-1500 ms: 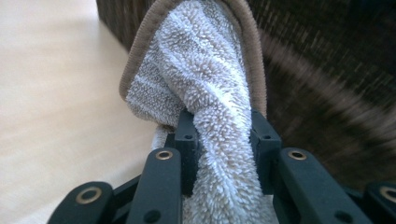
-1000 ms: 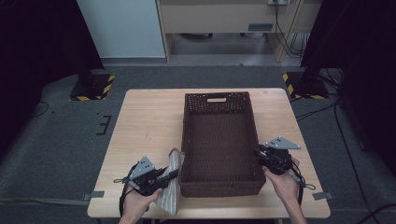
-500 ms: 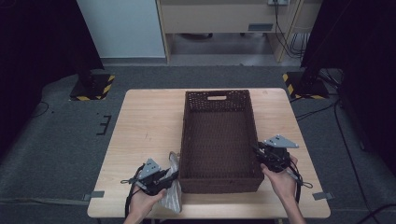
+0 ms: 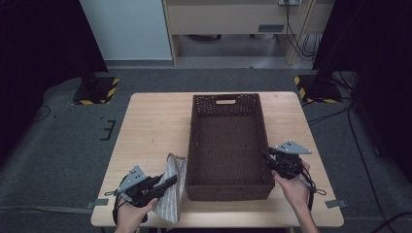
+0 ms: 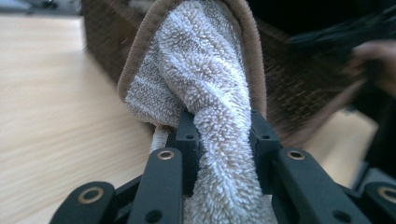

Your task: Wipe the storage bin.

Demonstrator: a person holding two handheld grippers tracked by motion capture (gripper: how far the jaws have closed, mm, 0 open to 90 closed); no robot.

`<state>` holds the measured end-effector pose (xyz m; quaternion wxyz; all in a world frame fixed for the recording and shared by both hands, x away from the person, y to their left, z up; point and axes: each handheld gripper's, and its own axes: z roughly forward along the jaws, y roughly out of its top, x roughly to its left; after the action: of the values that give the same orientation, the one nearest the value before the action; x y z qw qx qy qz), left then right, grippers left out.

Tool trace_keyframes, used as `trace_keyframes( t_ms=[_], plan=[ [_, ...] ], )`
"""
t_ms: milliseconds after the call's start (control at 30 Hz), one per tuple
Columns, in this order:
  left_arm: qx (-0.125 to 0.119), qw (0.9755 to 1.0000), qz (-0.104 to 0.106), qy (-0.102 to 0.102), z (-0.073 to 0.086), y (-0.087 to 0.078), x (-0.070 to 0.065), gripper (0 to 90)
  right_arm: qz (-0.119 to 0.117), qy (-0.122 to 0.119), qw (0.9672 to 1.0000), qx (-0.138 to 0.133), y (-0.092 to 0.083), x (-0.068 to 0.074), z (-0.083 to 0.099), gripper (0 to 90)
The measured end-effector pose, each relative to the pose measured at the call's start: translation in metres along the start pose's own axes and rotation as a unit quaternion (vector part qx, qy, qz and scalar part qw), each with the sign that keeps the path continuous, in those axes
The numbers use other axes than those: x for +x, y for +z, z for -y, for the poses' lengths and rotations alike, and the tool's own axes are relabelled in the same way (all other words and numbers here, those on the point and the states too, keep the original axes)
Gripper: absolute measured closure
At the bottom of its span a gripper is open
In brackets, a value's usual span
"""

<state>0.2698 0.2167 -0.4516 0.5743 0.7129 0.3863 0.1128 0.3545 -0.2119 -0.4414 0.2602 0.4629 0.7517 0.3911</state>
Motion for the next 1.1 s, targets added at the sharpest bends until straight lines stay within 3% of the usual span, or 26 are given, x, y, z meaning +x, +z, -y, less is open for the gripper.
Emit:
trace_keyframes(
  t_ms=[100,333,467,500,600,767,933,1000,1100],
  plan=[
    [0.018,0.9997,-0.012,0.009,0.006,0.005,-0.01,70.0,-0.001,-0.001,1.0,0.001,0.0,0.0,0.0,68.4],
    [0.074,0.9966,-0.036,0.007,0.032,0.025,-0.004,70.1,-0.001,-0.006,1.0,0.001,0.0,0.0,0.0,68.4],
    [0.117,0.9917,-0.052,0.009,0.046,0.039,0.001,70.0,-0.001,-0.006,1.0,0.001,0.0,0.0,0.0,68.3],
    [0.133,0.9894,-0.057,0.011,0.048,0.042,0.003,69.9,-0.001,-0.006,1.0,0.001,0.0,0.0,0.0,68.3],
    [0.155,0.9854,-0.066,0.02,0.054,0.048,0.005,69.0,-0.002,-0.003,1.0,0.0,0.0,0.0,0.0,68.2],
    [0.142,0.9876,-0.067,0.004,0.048,0.04,0.009,68.9,-0.004,-0.001,1.0,-0.001,0.0,-0.001,0.001,67.7],
    [0.092,0.9916,-0.091,0.002,0.026,0.023,0.018,69.0,-0.008,0.001,1.0,-0.004,0.0,-0.002,0.001,66.8],
    [0.076,0.9913,-0.107,-0.004,0.017,0.017,0.026,68.8,-0.008,0.0,1.0,-0.004,0.001,-0.002,0.001,65.7],
    [0.058,0.9882,-0.142,-0.005,0.003,0.01,0.041,68.5,-0.01,-0.002,0.9999,0.004,0.003,-0.002,0.002,62.8]
  ],
)
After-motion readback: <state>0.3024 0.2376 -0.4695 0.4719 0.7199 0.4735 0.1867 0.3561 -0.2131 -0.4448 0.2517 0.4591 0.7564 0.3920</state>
